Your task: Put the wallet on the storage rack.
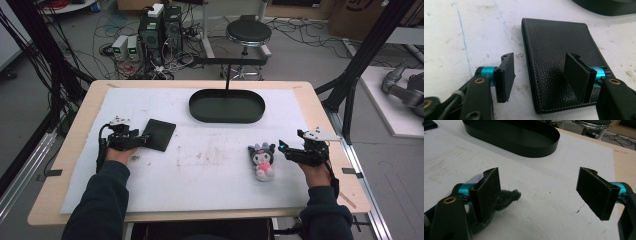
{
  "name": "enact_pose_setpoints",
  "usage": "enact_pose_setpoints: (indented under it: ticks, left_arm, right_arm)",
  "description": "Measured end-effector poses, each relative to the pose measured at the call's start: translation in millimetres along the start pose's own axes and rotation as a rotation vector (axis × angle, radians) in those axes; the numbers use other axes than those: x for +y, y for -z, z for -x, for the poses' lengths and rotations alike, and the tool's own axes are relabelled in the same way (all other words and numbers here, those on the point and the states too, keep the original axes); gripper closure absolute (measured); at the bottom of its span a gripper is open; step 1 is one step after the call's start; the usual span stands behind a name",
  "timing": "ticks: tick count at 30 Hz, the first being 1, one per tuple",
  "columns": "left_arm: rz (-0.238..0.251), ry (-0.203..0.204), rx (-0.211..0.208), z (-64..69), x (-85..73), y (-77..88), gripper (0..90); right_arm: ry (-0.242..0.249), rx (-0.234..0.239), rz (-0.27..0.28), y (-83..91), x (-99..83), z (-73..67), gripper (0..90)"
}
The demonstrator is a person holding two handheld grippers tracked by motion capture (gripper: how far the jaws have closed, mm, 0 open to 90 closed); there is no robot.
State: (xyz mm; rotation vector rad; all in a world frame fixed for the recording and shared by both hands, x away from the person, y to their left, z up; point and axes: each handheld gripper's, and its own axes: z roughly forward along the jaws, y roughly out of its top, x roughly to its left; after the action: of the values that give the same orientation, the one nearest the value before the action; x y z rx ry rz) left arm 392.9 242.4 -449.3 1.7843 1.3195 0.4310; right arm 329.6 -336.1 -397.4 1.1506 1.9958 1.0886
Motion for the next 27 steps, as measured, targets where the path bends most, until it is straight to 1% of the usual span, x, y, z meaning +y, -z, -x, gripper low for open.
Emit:
enact_pose_setpoints:
  ticks: [1,2,3,5,6,7,8,9,10,11,13,14,15,16,17,18,19,22,23,25,27]
  left_arm:
    - [0.0,0.0,0.0,0.0,0.0,0.0,47.0]
    - [-0.004,-0.008,-0.016,0.0,-0.1,-0.2,47.0]
    - [-0.003,-0.028,-0.035,1.4,-0.1,0.0,58.3]
    - [-0.001,-0.017,-0.026,0.9,-0.1,0.9,61.0]
    - [-0.001,-0.017,-0.026,0.9,-0.1,0.9,66.8]
    - [0.003,-0.017,-0.017,0.2,0.2,2.5,75.4]
    - [0.013,-0.026,-0.009,0.5,0.9,3.8,81.0]
    - [0.013,-0.026,-0.009,0.5,0.9,3.8,83.0]
    - [0.01,-0.04,-0.009,1.6,1.2,4.1,83.0]
    - [0.009,-0.05,-0.018,2.9,1.0,3.9,85.3]
    - [0.011,-0.043,-0.021,2.8,1.4,4.3,86.0]
    - [0.013,-0.029,-0.027,2.0,1.5,4.9,86.6]
    - [0.018,-0.001,-0.045,0.0,1.3,5.6,87.0]
    - [0.018,-0.001,-0.045,0.0,1.3,5.6,87.1]
    - [0.023,0.011,-0.054,-0.8,1.4,6.4,87.2]
    - [0.039,0.041,-0.078,-2.7,1.8,8.3,87.2]
    - [0.039,0.041,-0.078,-2.7,1.8,8.3,87.3]
    - [0.086,0.11,-0.132,-6.2,3.4,12.9,87.3]
    - [0.115,0.127,-0.153,-7.3,4.9,16.4,87.3]
    - [0.124,0.13,-0.161,-7.5,6.0,18.5,87.4]
    - [0.15,0.13,-0.166,-7.7,9.2,23.4,87.5]
  right_arm:
    - [0.001,0.001,0.0,0.1,0.0,-0.1,19.9]
    - [0.001,0.001,0.0,0.1,0.0,-0.1,19.9]
    - [0.0,0.002,0.001,0.3,0.1,-0.2,19.9]
    - [0.003,0.006,-0.001,0.0,0.5,-0.3,19.9]
    - [0.004,0.006,0.0,-0.3,0.8,-0.8,19.9]
    - [0.008,0.007,0.001,-0.6,1.2,-1.0,19.9]
    - [0.008,0.006,0.001,-0.8,1.5,-1.4,19.9]
    - [0.008,0.008,0.0,-0.9,1.8,-1.8,19.9]
    - [0.008,0.008,0.0,-0.9,1.8,-1.8,19.9]
    - [0.005,0.009,-0.001,-1.4,2.1,-2.3,19.9]
    - [0.004,0.009,-0.001,-1.6,2.1,-2.3,19.9]
    - [0.005,0.009,-0.002,-1.7,2.1,-2.0,19.9]
    - [0.003,0.005,0.0,-1.3,1.9,-1.5,19.9]
    - [0.003,0.005,0.0,-1.3,1.9,-1.5,19.9]
    - [0.0,0.005,0.001,-0.8,1.8,-1.2,19.9]
    - [0.0,0.006,-0.001,-0.6,1.5,-0.9,19.9]
    - [0.0,0.006,-0.001,-0.5,1.3,-0.7,19.9]
    - [0.0,0.003,0.001,0.0,0.9,0.0,19.9]
    - [-0.002,0.003,0.002,0.2,0.8,0.0,19.9]
    - [-0.002,0.001,0.002,0.5,0.7,0.1,19.9]
    - [-0.006,-0.001,0.001,1.2,0.6,0.3,19.9]
